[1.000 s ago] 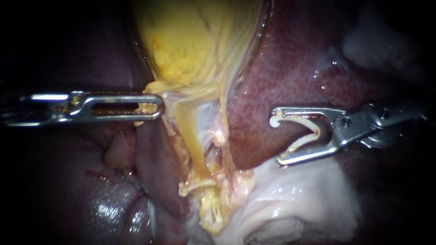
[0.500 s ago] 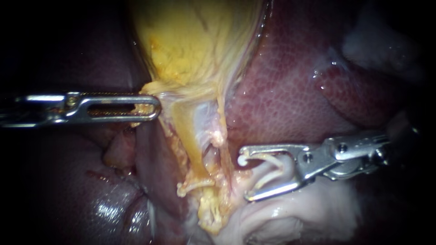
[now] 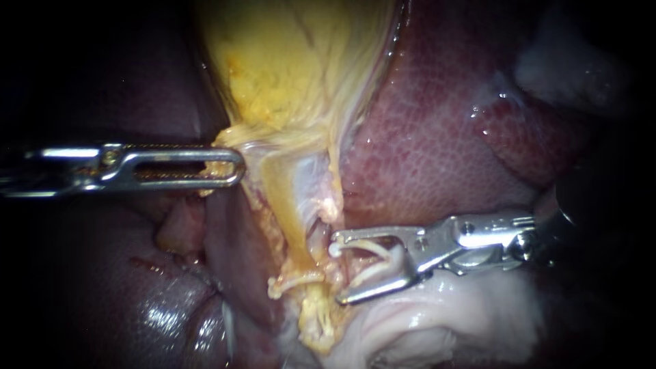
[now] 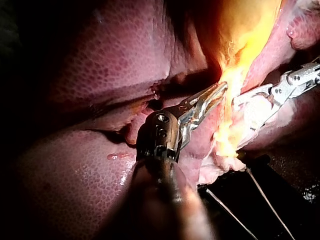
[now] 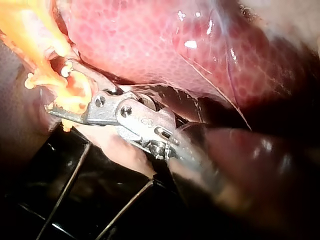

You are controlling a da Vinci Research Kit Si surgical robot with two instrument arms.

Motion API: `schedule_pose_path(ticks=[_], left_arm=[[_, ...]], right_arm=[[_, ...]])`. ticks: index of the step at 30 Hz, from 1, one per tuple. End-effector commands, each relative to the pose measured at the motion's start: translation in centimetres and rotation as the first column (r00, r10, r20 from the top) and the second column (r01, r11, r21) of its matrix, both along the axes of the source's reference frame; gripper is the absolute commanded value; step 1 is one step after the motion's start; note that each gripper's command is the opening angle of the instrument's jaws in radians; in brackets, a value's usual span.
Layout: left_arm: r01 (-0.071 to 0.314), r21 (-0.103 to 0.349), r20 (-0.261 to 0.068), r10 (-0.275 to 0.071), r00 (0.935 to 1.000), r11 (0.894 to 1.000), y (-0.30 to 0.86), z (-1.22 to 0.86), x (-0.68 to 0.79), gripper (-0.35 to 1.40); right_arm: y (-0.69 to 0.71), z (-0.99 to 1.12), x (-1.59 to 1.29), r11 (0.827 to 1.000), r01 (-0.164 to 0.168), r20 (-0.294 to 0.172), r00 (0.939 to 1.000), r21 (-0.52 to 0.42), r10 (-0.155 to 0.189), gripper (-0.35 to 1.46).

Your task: Clipping second clip left tube

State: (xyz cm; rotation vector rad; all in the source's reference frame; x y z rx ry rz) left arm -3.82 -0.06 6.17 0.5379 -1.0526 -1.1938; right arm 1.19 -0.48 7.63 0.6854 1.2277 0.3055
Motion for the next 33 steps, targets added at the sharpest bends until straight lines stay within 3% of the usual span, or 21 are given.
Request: schedule_pose_path(ticks=[1,14,19,27,33], left_arm=[[-0.001,0.000,0.000,0.001,1.0000,1.000,0.00,0.00,0.00,-0.35],[-0.003,0.001,0.002,0.003,1.0000,1.000,-0.03,-0.02,-0.02,-0.35],[-0.003,0.000,0.002,0.003,1.0000,1.000,-0.03,-0.02,-0.03,-0.35],[-0.003,0.000,0.002,0.003,1.0000,1.000,-0.01,0.01,-0.01,-0.35],[-0.003,0.000,0.002,0.003,1.0000,1.000,0.01,0.08,0.00,-0.35]], right_arm=[[-0.01,0.01,0.04,1.000,-0.002,0.000,1.0000,0.000,0.002,0.60],[-0.05,0.25,0.35,1.000,-0.021,0.017,0.9996,0.010,0.021,0.60],[-0.10,0.25,0.43,0.999,-0.005,0.014,0.9999,0.036,0.005,0.60],[-0.20,0.14,0.49,0.993,0.032,-0.068,0.9974,0.114,-0.024,0.60],[-0.25,0.05,0.56,0.984,0.064,-0.141,0.9891,0.164,-0.041,0.59]])
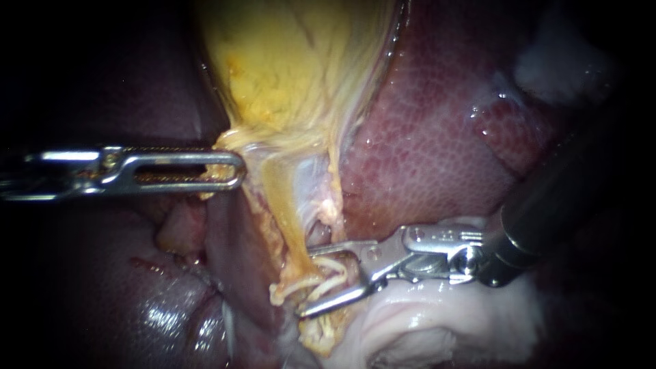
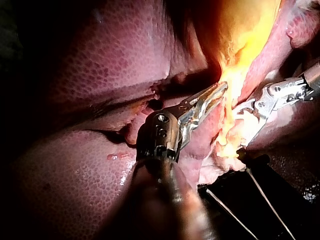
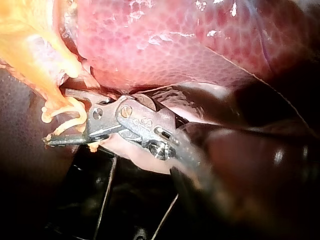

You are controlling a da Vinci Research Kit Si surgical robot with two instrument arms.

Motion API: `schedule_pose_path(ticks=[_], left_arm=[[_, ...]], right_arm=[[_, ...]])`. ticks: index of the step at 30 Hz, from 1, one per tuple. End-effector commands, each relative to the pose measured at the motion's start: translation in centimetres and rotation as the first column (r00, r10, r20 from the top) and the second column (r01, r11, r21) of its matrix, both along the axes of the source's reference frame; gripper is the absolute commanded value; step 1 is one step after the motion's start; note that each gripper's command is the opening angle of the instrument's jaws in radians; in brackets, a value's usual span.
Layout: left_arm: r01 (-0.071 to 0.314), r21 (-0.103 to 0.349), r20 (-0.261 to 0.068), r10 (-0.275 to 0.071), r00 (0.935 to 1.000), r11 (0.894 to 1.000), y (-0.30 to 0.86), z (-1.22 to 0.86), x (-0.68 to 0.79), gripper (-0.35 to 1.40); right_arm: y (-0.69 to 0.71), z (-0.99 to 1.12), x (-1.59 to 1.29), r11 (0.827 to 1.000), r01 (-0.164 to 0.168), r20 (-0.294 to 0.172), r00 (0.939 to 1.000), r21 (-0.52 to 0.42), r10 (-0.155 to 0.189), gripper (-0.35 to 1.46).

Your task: Clipping second clip left tube

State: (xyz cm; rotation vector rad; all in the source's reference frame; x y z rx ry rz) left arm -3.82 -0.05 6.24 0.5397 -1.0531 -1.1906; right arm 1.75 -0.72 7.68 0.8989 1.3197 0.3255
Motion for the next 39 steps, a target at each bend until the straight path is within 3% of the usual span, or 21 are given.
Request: schedule_pose_path(ticks=[1,10,23,39], left_arm=[[0.000,0.001,0.001,0.000,1.0000,1.000,0.00,0.01,0.00,-0.35],[0.001,-0.004,-0.002,-0.001,1.0000,1.000,-0.02,0.12,-0.03,-0.35],[0.000,-0.004,0.000,0.000,1.0000,1.000,-0.02,0.14,-0.09,-0.35],[0.000,-0.003,0.000,0.000,1.0000,1.000,-0.02,0.13,-0.08,-0.35]], right_arm=[[0.00,-0.01,0.02,1.000,0.000,-0.011,0.9999,0.005,0.001,0.59],[0.00,-0.05,0.17,0.998,0.004,-0.064,0.9980,0.055,-0.001,0.58],[0.01,0.00,0.32,0.998,-0.003,-0.067,0.9977,0.061,0.007,0.57],[-0.02,0.18,0.33,0.999,0.022,-0.039,0.9990,0.043,-0.021,0.46]])
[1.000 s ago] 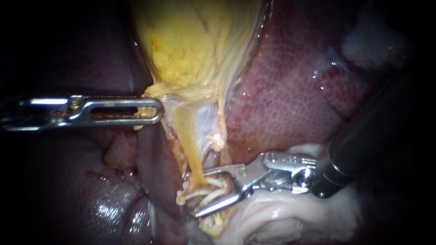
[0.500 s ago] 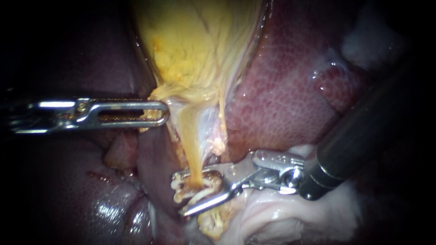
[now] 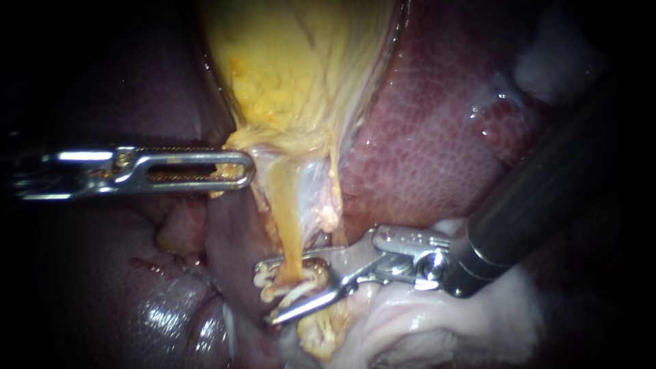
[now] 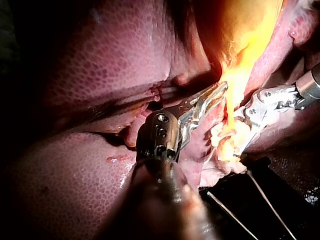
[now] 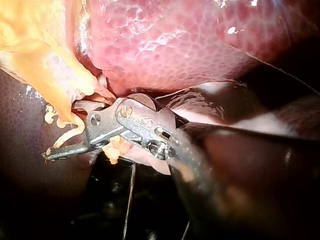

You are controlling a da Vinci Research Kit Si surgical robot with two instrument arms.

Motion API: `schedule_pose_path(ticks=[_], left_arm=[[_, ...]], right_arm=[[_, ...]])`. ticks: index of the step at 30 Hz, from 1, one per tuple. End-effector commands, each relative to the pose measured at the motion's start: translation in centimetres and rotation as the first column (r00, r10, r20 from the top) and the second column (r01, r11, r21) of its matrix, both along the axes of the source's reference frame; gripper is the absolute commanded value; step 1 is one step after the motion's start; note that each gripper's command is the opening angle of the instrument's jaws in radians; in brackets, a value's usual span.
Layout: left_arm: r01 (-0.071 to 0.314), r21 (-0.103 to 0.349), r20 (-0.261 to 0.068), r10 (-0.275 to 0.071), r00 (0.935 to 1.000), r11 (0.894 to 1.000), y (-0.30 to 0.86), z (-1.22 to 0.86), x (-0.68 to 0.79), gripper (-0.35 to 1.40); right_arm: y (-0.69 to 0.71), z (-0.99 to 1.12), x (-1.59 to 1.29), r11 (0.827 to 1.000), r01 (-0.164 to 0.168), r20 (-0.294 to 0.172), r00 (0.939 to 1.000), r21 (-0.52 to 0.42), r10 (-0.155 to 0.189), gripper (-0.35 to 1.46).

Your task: Clipping second clip left tube

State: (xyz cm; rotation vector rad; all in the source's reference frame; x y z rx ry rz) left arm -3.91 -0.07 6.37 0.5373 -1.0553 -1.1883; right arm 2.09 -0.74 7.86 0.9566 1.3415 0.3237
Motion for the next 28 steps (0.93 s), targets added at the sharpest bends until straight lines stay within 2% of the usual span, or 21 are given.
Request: schedule_pose_path(ticks=[1,2,3,4,5,7,28], left_arm=[[0.000,0.000,0.000,0.000,1.0000,1.000,0.00,0.00,0.00,-0.35],[0.000,0.000,0.000,0.000,1.0000,1.000,0.00,0.00,0.00,-0.35],[0.000,0.000,0.000,0.000,1.0000,1.000,0.00,0.00,0.00,-0.35],[0.000,0.000,0.000,0.000,1.0000,1.000,0.00,0.00,0.00,-0.35],[0.000,0.000,0.000,0.000,1.0000,1.000,0.00,-0.01,0.01,-0.35],[-0.001,0.001,0.001,0.001,1.0000,1.000,0.00,-0.02,0.02,-0.35],[-0.001,0.002,0.001,0.001,1.0000,1.000,0.01,-0.04,0.03,-0.35]], right_arm=[[0.00,0.00,0.00,1.000,0.011,-0.008,0.9999,0.002,-0.011,0.41],[0.00,0.00,-0.01,1.000,0.024,-0.014,0.9996,0.010,-0.024,0.32],[0.00,0.00,-0.02,0.998,0.045,-0.013,0.9989,0.038,-0.045,0.13],[-0.01,0.00,-0.04,0.996,0.078,-0.021,0.9968,0.053,-0.077,-0.15],[-0.02,0.00,-0.05,0.995,0.089,-0.025,0.9958,0.051,-0.088,-0.35],[-0.01,0.00,-0.05,0.997,0.065,-0.012,0.9979,0.042,-0.064,-0.35],[0.04,0.10,-0.15,0.997,0.072,-0.010,0.9974,0.039,-0.071,-0.35]])
